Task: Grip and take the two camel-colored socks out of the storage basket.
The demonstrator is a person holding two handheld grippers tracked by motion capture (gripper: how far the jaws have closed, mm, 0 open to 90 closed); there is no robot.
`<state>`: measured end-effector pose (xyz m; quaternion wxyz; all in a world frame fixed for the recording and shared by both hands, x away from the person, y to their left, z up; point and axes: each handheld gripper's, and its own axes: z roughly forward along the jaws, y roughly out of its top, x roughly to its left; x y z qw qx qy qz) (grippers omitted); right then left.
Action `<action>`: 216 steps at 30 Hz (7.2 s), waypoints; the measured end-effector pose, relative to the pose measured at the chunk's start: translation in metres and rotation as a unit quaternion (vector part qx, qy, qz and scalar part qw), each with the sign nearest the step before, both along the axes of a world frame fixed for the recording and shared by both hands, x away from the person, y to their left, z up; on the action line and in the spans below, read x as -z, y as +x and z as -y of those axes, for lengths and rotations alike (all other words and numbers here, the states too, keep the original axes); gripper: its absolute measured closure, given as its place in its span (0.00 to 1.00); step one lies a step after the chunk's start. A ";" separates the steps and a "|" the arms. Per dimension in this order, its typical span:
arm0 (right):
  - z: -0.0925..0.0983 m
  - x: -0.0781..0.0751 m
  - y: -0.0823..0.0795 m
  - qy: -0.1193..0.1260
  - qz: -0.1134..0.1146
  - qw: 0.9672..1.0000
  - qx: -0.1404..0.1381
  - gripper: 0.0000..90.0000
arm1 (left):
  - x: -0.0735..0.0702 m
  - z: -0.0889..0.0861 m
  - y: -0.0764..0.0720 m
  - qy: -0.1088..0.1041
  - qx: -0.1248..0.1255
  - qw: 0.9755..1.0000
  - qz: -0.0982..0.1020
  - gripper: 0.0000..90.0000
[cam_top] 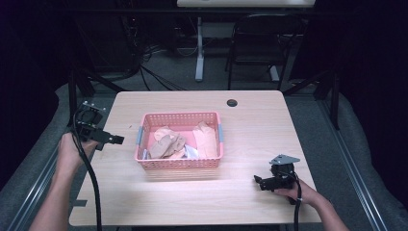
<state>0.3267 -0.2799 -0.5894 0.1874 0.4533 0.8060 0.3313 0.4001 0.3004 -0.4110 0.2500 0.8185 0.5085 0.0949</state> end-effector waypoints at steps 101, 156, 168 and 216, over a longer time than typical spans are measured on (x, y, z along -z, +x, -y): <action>0.000 0.000 0.000 -0.001 0.000 1.000 -0.002 0.00 | 0.058 0.119 0.056 0.084 0.107 0.986 -0.092 0.87; 0.001 0.000 0.000 0.002 0.000 1.000 -0.007 0.00 | -0.061 0.116 0.038 0.085 0.104 0.991 -0.004 0.86; 0.002 0.000 0.000 0.000 0.000 1.000 -0.008 0.00 | -0.068 0.085 0.033 0.093 0.073 0.993 -0.006 0.86; 0.002 0.000 -0.001 -0.002 -0.001 1.000 -0.007 0.00 | 0.086 -0.028 0.015 0.064 -0.028 0.992 -0.103 0.86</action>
